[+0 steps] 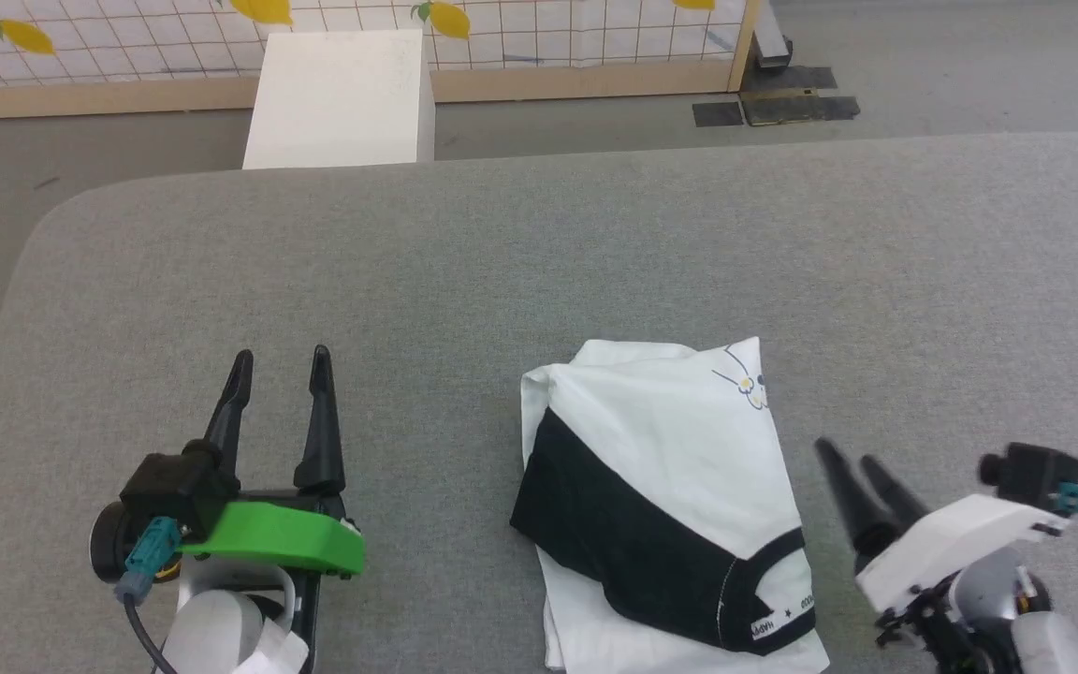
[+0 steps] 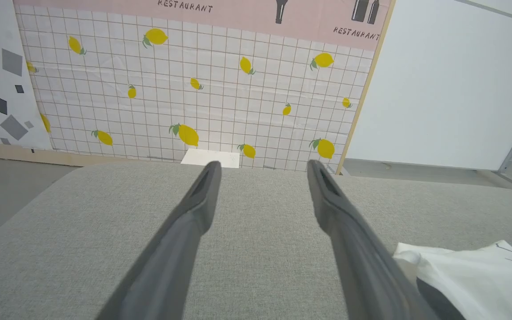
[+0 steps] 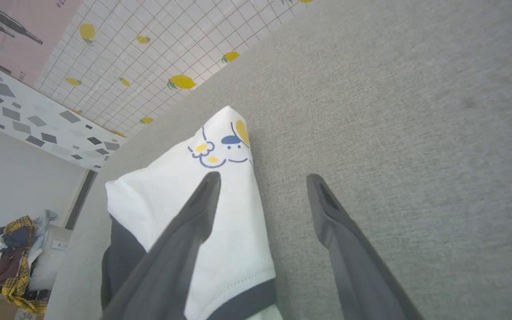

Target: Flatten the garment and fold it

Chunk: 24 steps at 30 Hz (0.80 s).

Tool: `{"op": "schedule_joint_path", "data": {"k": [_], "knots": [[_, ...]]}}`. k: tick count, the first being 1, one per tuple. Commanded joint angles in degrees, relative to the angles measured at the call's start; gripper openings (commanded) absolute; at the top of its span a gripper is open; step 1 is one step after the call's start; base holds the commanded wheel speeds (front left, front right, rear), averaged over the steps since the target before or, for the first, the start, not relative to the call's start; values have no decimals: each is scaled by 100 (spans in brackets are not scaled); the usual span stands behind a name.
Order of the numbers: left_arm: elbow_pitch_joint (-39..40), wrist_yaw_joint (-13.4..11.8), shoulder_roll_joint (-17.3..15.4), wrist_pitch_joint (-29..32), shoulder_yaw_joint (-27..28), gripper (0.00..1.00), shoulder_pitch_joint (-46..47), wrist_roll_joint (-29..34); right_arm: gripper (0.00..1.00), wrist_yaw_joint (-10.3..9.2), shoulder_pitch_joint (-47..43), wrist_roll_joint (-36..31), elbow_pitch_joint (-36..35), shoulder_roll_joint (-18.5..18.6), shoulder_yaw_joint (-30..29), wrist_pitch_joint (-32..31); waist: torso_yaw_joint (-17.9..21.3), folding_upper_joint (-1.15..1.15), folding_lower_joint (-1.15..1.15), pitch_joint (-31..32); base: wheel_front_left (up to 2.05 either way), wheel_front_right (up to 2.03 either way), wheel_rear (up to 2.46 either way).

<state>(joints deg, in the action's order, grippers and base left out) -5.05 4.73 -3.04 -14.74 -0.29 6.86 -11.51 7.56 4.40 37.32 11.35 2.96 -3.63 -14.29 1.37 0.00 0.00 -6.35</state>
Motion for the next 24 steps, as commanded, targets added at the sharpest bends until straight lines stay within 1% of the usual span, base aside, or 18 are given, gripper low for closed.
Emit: {"op": "schedule_joint_path", "data": {"k": [1,10,13,14,15,16,17,20,24], "knots": [[12,-5,16,-26,0,100,-43,18,100,-8,29,-8,84,-8,99,-147,-27,0,0,-20,0,0,0],[-3,-5,16,-26,-29,100,0,-24,100,-8,441,414,852,-8,493,-1075,-218,0,0,-99,0,0,0],[0,-7,16,-26,-32,100,29,-31,100,-8,633,302,1178,-8,556,-1362,-268,0,0,-128,0,0,0],[2,-7,16,-26,-31,100,34,-32,89,-8,686,265,1259,-8,568,-1445,-276,0,0,-135,0,0,0],[6,-7,16,-26,-30,100,37,-32,46,-8,751,176,1337,-8,596,-1543,-283,0,0,-143,0,0,0],[10,-8,16,-26,-27,100,40,-32,28,-8,801,100,1375,-8,616,-1599,-284,0,0,-150,0,0,0],[14,-10,16,-26,-22,100,41,-30,0,-8,845,54,1398,-8,625,-1634,-279,0,0,-157,0,0,0],[38,-29,16,-26,23,100,18,-11,0,-8,986,-172,1398,-8,697,-1791,-199,0,0,-171,0,0,0],[91,-31,16,-26,54,100,-2,28,0,-8,1176,-769,1231,-4,726,-1958,21,0,0,-207,0,0,0]]}}
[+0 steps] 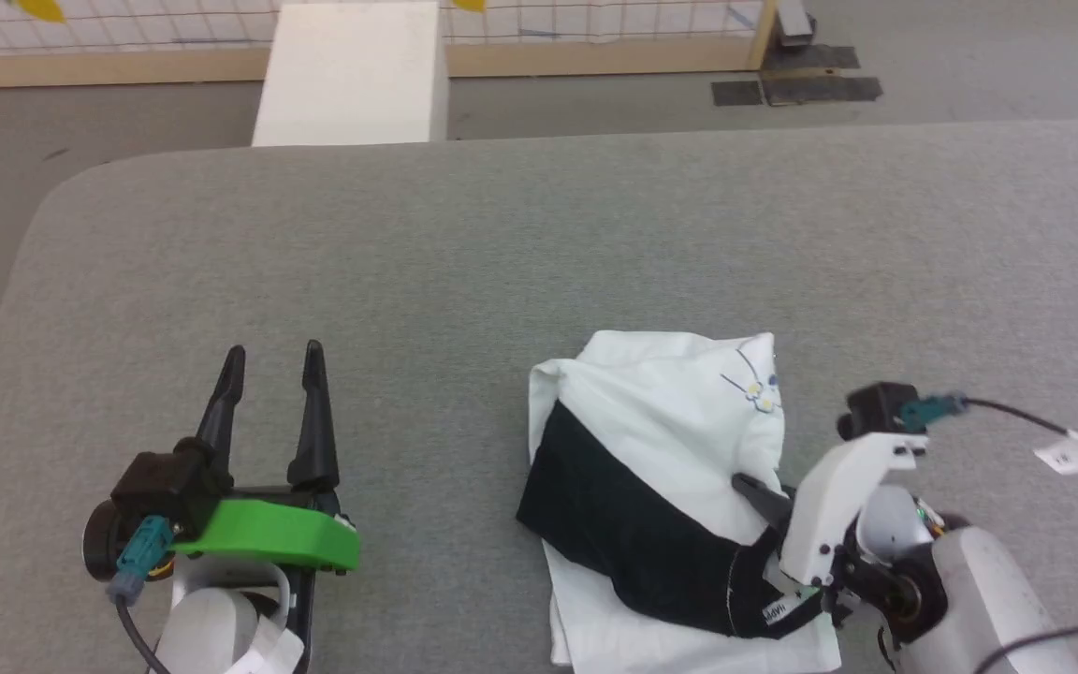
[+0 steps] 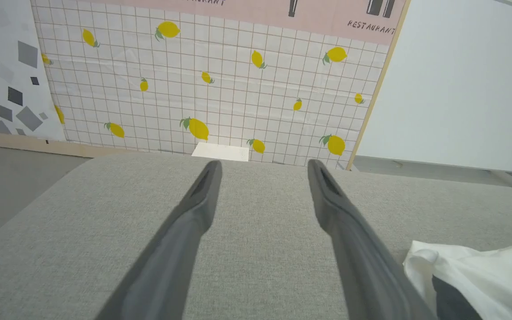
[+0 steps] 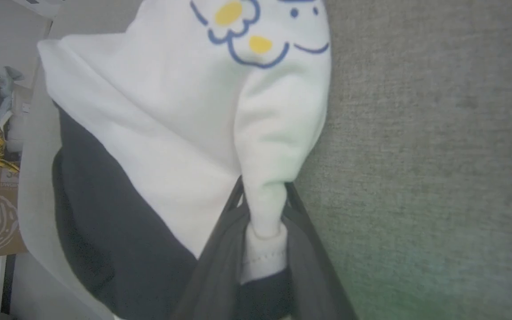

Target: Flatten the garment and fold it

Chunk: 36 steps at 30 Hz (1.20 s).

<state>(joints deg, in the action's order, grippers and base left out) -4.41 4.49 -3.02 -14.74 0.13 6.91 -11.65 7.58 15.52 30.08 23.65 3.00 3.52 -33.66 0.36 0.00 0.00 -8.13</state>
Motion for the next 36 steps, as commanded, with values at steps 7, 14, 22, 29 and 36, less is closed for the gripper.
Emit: {"op": "schedule_joint_path", "data": {"k": [7,14,22,29,36], "knots": [[222,44,13,-26,39,100,56,190,0,-9,572,-1204,-364,681,339,-351,838,0,0,-248,0,0,0],[387,106,-46,-26,17,100,280,313,0,-9,1160,-1764,-295,1303,323,-203,1677,0,0,-657,0,0,0],[539,150,-315,-19,10,100,524,466,0,-9,1910,-2157,291,1603,4,374,2306,0,0,-1247,0,0,0],[820,155,-581,185,10,100,740,568,0,-9,2589,-2768,855,1759,-379,1033,2441,0,0,-1790,0,0,0],[1122,159,-756,435,-52,100,894,631,0,-9,3120,-3576,1430,1930,-926,1607,2233,0,0,-2147,0,0,0]]}}
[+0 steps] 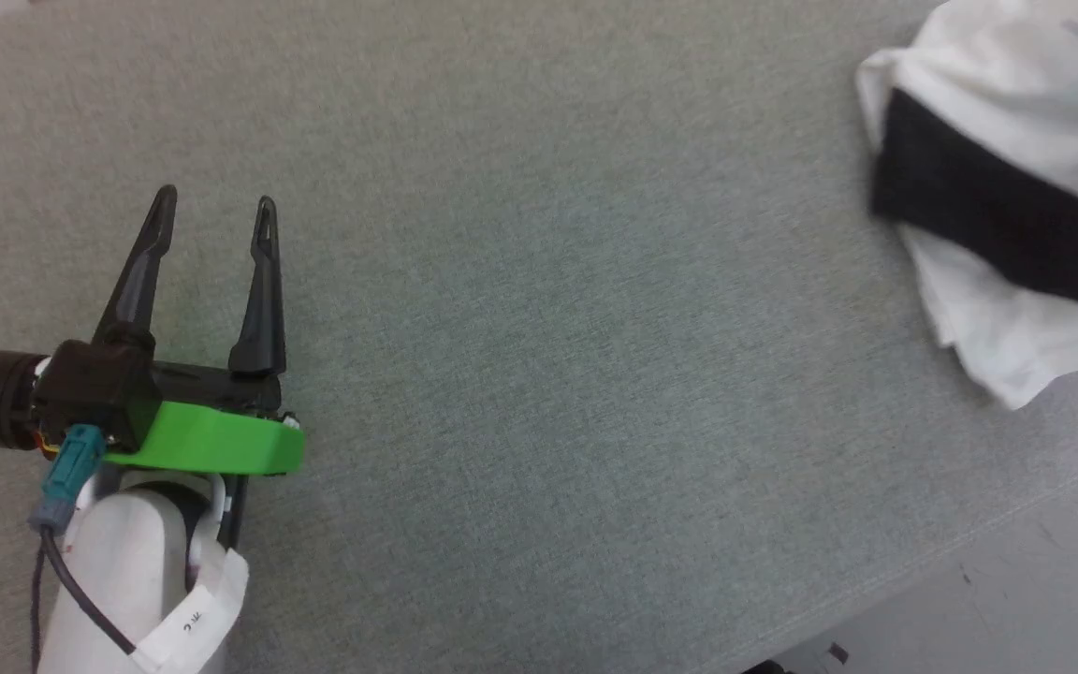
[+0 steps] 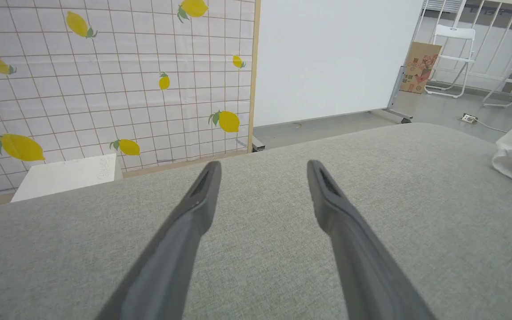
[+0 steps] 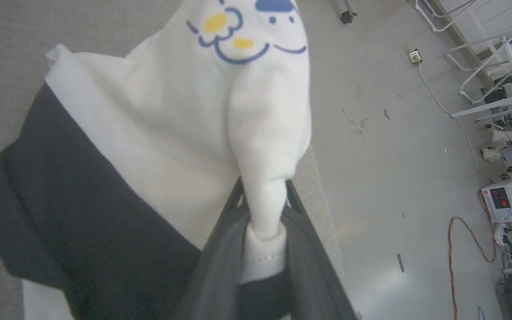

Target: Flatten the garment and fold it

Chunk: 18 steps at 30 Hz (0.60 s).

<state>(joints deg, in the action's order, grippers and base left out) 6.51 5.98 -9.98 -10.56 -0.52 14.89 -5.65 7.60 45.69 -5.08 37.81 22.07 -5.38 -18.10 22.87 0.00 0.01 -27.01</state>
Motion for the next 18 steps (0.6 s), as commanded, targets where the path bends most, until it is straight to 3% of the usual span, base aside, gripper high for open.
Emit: {"op": "schedule_joint_path", "data": {"k": [1,9,10,11,18], "knots": [[63,7,-75,38,16,100,95,31,0,-11,148,-171,71,36,-135,118,-45,0,-1,-286,0,0,0],[243,-53,-165,125,56,100,80,24,1,-11,366,-965,385,-60,-1073,707,-251,0,-1,-382,0,0,0],[233,-64,-160,113,59,100,72,12,36,-11,375,-1058,413,-67,-1144,785,-266,0,-1,-353,0,0,0],[219,-72,-153,101,59,100,64,1,100,-11,379,-1117,447,-71,-1189,822,-277,0,-1,-327,0,0,0],[-134,-142,86,-166,-20,100,-7,-161,100,-11,295,-1236,429,15,-1482,1283,-479,0,-1,233,0,0,0]]}}
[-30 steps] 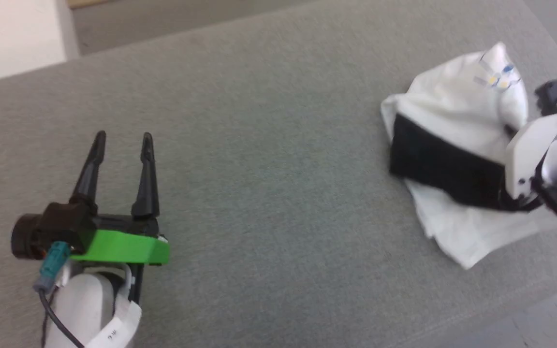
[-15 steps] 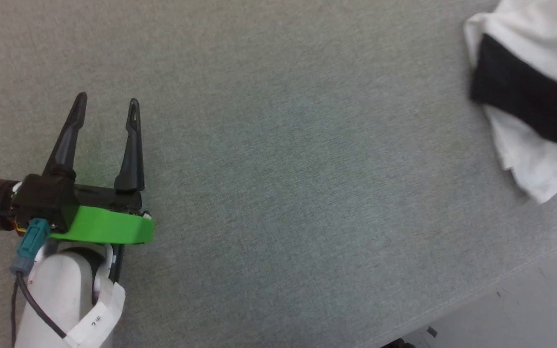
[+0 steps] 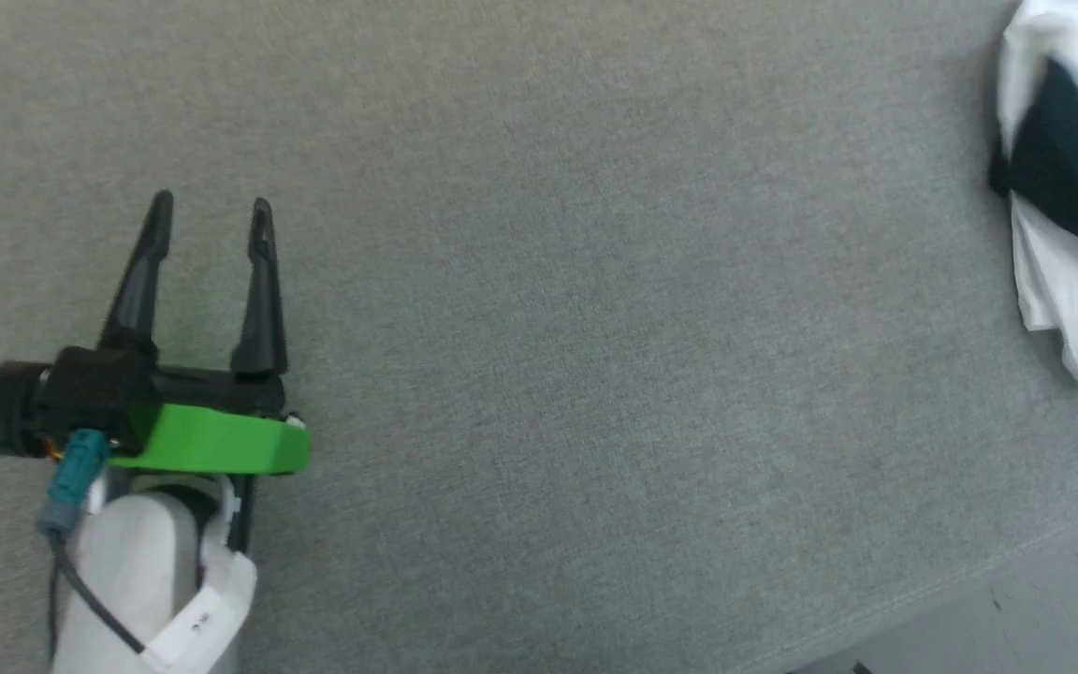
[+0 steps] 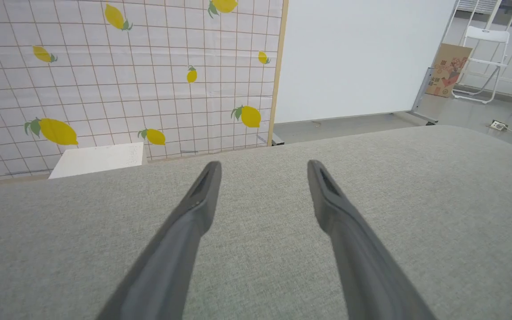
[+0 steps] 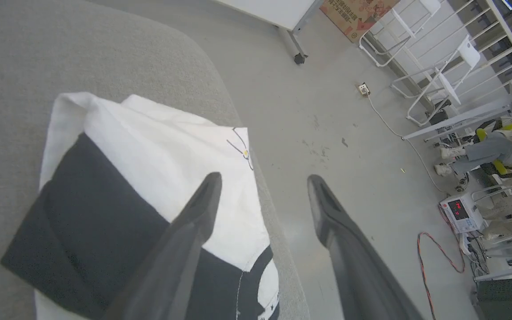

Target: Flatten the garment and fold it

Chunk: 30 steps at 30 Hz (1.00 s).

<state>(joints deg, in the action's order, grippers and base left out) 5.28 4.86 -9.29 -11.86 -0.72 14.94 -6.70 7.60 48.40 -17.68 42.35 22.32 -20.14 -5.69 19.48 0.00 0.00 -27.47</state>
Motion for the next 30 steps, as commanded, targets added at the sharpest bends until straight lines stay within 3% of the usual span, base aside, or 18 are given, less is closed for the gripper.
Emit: {"op": "schedule_joint_path", "data": {"k": [1,8,15,23,30], "knots": [[-101,-48,75,-85,-7,100,-25,-92,100,-11,-11,147,-60,-17,-77,161,-203,0,0,413,0,0,0],[-664,-83,376,-274,-4,100,-213,-439,100,-11,-633,994,-605,-77,147,740,-685,0,0,1257,0,0,0],[-980,-114,519,-310,-14,100,-384,-577,100,-11,-1826,2110,-2014,-338,790,1152,-1215,0,0,1860,0,0,0],[-1077,-53,609,-313,-143,100,-526,-611,100,-11,-3345,2461,-3708,-921,1214,1187,-1735,0,0,2166,0,0,0],[-1236,-36,632,-313,-193,100,-701,-631,100,-11,-4153,2363,-4350,-1512,1270,1387,-1908,0,0,2347,0,0,0]]}}
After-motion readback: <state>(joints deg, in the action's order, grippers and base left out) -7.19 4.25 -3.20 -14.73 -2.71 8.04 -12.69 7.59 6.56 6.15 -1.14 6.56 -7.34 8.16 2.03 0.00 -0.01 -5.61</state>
